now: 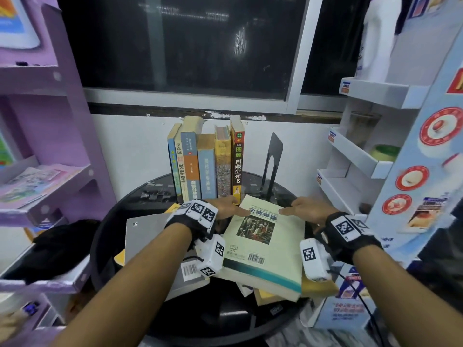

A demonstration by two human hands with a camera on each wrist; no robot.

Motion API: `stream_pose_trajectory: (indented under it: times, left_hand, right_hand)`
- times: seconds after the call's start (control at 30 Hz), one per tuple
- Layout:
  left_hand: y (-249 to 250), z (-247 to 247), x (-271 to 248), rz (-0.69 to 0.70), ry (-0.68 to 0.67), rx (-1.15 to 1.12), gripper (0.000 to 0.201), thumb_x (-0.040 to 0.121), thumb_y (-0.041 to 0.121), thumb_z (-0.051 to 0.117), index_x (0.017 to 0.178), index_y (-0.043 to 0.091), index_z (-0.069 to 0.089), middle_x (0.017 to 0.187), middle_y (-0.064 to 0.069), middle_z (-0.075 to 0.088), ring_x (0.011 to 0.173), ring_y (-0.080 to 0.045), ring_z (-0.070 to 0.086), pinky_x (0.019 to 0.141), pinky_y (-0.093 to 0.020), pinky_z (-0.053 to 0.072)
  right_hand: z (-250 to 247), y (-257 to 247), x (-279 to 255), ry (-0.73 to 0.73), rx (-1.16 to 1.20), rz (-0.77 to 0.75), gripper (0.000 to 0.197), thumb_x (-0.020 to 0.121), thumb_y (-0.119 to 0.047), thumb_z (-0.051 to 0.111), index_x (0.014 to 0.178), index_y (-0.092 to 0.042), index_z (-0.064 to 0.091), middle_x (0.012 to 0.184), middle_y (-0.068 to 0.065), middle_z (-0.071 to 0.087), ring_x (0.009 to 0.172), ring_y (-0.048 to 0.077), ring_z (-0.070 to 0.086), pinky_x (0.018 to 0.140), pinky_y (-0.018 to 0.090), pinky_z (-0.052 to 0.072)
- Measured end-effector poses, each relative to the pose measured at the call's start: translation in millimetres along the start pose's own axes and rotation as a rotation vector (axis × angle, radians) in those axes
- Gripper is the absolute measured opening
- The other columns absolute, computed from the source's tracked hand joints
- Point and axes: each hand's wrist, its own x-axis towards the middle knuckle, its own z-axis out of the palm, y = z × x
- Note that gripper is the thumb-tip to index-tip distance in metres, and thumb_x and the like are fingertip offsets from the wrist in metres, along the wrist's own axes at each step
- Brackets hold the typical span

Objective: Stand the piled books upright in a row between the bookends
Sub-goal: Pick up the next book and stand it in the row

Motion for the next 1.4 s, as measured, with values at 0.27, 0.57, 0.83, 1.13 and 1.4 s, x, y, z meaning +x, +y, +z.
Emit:
stream_pose_trajectory:
  times: [0.27,0.57,0.83,1.13,1.4]
  left_hand:
    - [6.2,14.3,-3.6,-0.028,-0.021,0.031,0.065,0.087,0.047,0.063,0.142,0.026,0.035,0.141,-0.001,0.050,0.122,-0.026,0.052,0.105,-0.048,0.040]
    - [16.3,13.0,-14.7,0.034,-0.034,0.099,0.045,0.094,0.037,0.057,0.134,0.018,0.047,0.134,-0.006,0.057,0.118,-0.029,0.057,0.104,-0.044,0.043]
    - [16.4,10.9,-20.7,0.106,0.026,0.187,0.044,0.096,0.031,0.055,0.136,0.015,0.045,0.129,-0.004,0.055,0.112,-0.024,0.054,0.089,-0.028,0.038]
    - [8.3,-5.3,-15.5,0.140,0.050,-0.057,0.039,0.088,0.023,0.068,0.120,0.023,0.045,0.126,-0.001,0.059,0.112,-0.021,0.056,0.097,-0.040,0.044]
    - [13.2,-10.9,-3.5,0.302,0.204,-0.474,0.056,0.090,0.020,0.065,0.134,0.019,0.031,0.125,0.002,0.055,0.117,-0.021,0.054,0.107,-0.046,0.039]
  right_hand:
    - [12.6,24.8,14.7,-0.090,0.176,0.013,0.041,0.083,-0.044,0.070,0.103,-0.010,0.058,0.104,0.004,0.067,0.089,0.018,0.063,0.072,0.026,0.050]
    - [17.1,23.5,15.5,0.008,0.321,0.020,0.069,0.073,-0.035,0.082,0.126,-0.011,0.046,0.123,0.009,0.060,0.109,0.026,0.059,0.094,0.040,0.050]
    - [13.6,13.0,8.7,0.029,0.391,-0.033,0.035,0.077,-0.021,0.080,0.093,-0.018,0.049,0.089,0.002,0.060,0.085,0.022,0.063,0.085,0.050,0.056]
    - [-1.7,-0.6,7.4,0.243,0.348,-0.144,0.057,0.073,-0.030,0.083,0.116,-0.021,0.045,0.113,0.002,0.053,0.107,0.024,0.056,0.091,0.046,0.053]
    - [-22.3,-20.3,-2.5,0.452,0.400,-0.268,0.062,0.063,-0.030,0.089,0.111,-0.022,0.050,0.108,-0.001,0.057,0.103,0.022,0.058,0.086,0.046,0.055]
